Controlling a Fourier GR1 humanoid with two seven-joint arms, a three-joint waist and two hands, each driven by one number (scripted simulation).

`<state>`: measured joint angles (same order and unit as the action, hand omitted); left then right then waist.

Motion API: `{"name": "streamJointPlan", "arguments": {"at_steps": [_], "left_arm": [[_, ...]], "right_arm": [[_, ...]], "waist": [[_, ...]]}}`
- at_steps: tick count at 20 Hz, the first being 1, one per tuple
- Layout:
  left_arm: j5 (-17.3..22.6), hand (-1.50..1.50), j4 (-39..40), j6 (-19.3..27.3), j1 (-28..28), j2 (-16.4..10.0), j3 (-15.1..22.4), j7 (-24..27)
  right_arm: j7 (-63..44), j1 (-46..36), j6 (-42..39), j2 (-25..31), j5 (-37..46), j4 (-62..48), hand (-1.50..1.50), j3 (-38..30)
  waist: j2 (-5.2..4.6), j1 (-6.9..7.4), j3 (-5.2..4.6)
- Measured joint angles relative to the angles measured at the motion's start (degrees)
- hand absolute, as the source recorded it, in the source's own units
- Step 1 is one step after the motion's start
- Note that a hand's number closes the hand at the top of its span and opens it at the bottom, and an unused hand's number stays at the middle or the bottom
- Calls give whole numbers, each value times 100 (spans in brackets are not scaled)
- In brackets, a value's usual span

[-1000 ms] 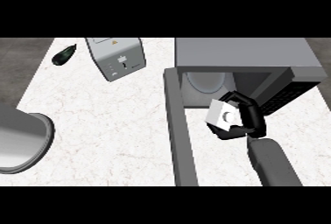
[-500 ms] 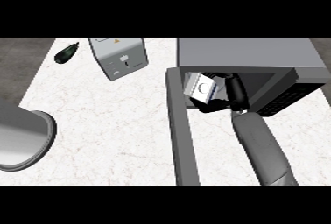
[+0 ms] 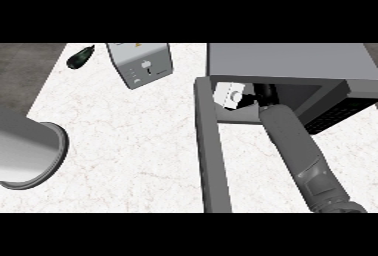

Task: Pick up the milk, place it into the microwave and close the microwave

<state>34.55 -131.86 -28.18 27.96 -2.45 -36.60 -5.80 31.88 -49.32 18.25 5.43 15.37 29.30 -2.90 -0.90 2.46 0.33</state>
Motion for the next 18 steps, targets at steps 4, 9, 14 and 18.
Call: {"name": "streamJointPlan", "arguments": {"at_steps": [4,9,14,18], "left_arm": [[7,-150,69,-48,-108,-34,52,-25],[-41,-150,105,-43,-262,-45,78,10],[-142,-150,276,-74,-408,-81,131,28],[-211,-150,324,-108,-474,-84,194,29]], "right_arm": [[170,-421,287,85,92,-669,150,-166],[333,-721,725,259,232,-1181,150,-284],[615,-864,1315,446,465,-1479,150,-269],[632,-1000,1771,600,607,-1741,150,-269]], "waist": [[-40,87,-1],[-103,188,1],[-173,274,9],[-228,371,16]]}}
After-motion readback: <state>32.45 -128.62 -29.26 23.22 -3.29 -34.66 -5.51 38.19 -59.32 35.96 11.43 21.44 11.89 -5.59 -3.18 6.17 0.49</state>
